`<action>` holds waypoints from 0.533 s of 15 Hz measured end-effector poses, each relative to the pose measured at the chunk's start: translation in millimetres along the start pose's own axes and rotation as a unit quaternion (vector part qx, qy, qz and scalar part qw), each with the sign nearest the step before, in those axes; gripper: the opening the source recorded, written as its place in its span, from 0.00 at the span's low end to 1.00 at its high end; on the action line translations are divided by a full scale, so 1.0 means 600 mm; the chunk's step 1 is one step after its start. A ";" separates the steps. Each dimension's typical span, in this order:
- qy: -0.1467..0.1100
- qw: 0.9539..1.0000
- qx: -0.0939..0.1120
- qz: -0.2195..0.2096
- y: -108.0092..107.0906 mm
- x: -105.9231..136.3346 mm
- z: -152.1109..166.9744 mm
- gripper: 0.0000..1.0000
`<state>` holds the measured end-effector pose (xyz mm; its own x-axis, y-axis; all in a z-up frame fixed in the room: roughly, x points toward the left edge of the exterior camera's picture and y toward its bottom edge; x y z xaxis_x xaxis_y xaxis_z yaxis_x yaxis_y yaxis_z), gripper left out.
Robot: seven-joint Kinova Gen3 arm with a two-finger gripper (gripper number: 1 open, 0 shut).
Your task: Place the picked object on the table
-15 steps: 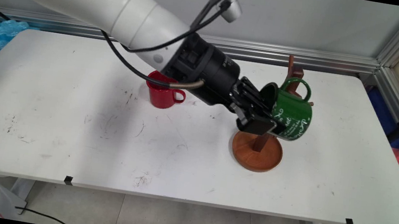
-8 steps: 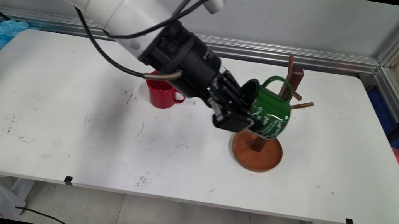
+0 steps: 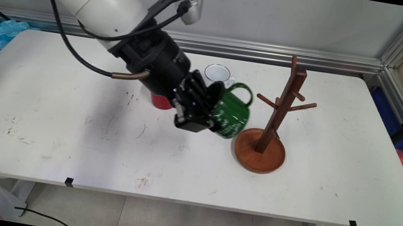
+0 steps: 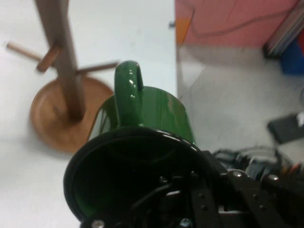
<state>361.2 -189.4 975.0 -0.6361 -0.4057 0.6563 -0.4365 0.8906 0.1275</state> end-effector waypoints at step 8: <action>-0.110 0.992 0.050 0.026 -0.022 -0.009 -0.013 0.00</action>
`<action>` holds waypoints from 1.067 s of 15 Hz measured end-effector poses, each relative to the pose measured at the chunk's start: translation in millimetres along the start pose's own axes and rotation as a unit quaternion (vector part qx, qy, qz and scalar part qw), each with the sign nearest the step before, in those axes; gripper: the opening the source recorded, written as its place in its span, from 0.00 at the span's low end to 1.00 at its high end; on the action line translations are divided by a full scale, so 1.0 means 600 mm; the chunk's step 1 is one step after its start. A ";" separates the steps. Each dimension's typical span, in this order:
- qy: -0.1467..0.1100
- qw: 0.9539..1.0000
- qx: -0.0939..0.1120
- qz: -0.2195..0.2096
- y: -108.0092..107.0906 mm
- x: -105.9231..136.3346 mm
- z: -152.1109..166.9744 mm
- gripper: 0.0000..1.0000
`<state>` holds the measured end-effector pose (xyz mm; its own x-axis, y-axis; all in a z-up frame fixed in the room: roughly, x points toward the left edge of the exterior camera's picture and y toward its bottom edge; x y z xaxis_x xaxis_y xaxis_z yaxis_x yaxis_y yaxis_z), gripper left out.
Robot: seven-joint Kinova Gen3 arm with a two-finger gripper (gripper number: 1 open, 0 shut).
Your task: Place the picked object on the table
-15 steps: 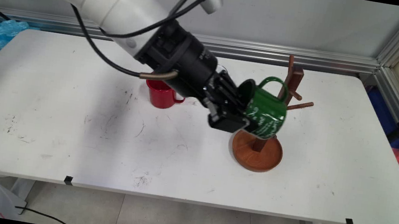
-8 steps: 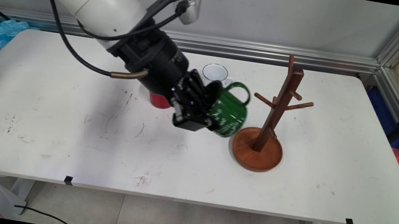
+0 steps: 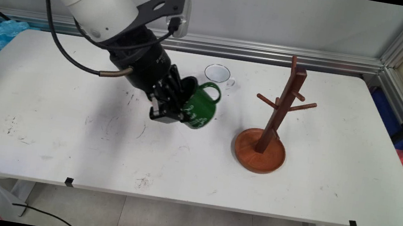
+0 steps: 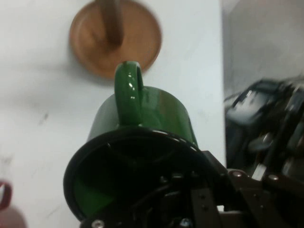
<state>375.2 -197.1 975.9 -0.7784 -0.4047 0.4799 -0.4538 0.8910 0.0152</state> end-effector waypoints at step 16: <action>-0.198 0.977 0.077 -0.027 -0.029 -0.012 0.067 0.00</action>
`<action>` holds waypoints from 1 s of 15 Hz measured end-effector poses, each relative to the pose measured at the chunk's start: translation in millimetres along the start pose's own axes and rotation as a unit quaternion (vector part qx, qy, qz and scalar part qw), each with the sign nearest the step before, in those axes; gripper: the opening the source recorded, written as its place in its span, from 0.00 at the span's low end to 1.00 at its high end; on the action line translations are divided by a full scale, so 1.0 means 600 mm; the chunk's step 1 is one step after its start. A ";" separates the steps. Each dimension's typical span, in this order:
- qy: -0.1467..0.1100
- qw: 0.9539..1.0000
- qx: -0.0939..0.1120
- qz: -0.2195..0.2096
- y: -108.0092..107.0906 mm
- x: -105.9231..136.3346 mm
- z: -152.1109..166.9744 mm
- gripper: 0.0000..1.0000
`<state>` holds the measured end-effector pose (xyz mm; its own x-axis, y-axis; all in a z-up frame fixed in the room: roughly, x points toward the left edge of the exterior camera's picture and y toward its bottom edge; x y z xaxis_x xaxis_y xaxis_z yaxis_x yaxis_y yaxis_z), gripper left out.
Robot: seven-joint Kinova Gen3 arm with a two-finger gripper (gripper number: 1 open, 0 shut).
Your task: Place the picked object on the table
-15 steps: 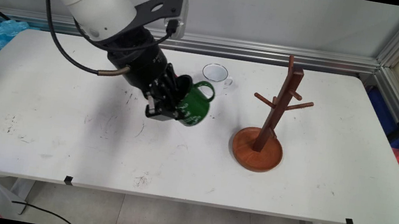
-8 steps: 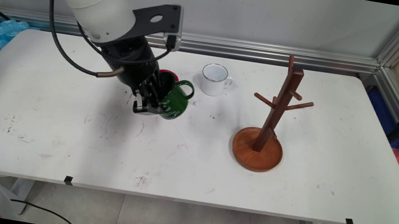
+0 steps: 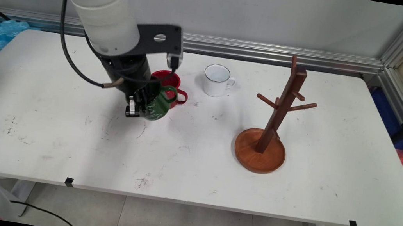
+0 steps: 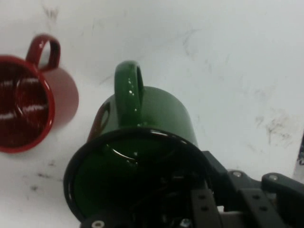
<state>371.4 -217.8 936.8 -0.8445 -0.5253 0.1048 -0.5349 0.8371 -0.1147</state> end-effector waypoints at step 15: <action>-0.091 0.996 -0.023 0.008 0.012 0.043 0.115 0.00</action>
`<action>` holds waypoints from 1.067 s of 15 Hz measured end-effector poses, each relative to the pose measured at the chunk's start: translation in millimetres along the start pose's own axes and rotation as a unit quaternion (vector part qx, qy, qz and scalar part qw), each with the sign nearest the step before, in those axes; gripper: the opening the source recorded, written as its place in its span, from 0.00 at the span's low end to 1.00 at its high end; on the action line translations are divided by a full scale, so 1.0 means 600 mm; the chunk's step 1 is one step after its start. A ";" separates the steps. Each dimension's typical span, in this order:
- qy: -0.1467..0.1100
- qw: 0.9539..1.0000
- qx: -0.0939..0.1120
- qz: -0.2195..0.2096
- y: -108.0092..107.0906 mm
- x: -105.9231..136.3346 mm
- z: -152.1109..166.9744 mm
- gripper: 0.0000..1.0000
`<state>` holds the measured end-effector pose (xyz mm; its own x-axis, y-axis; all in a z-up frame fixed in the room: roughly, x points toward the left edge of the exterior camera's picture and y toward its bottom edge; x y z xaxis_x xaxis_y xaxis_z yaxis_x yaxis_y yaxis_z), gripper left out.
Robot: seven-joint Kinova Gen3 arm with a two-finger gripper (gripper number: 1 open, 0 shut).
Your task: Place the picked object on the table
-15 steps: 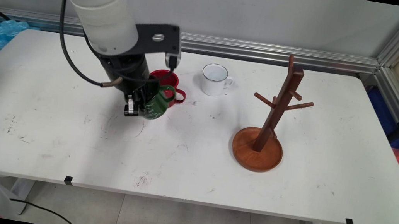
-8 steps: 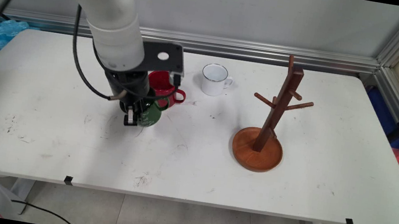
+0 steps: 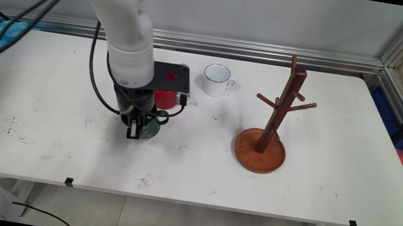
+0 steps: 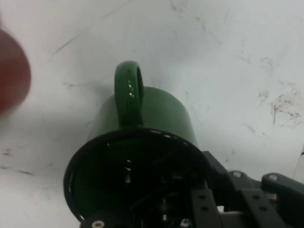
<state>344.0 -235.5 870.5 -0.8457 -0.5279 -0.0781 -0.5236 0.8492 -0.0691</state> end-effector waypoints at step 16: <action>-0.030 0.999 -0.015 0.019 -0.012 0.052 0.069 0.00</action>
<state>325.8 -258.7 827.5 -0.8582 -0.4937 -0.1402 -0.4941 0.8687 -0.0342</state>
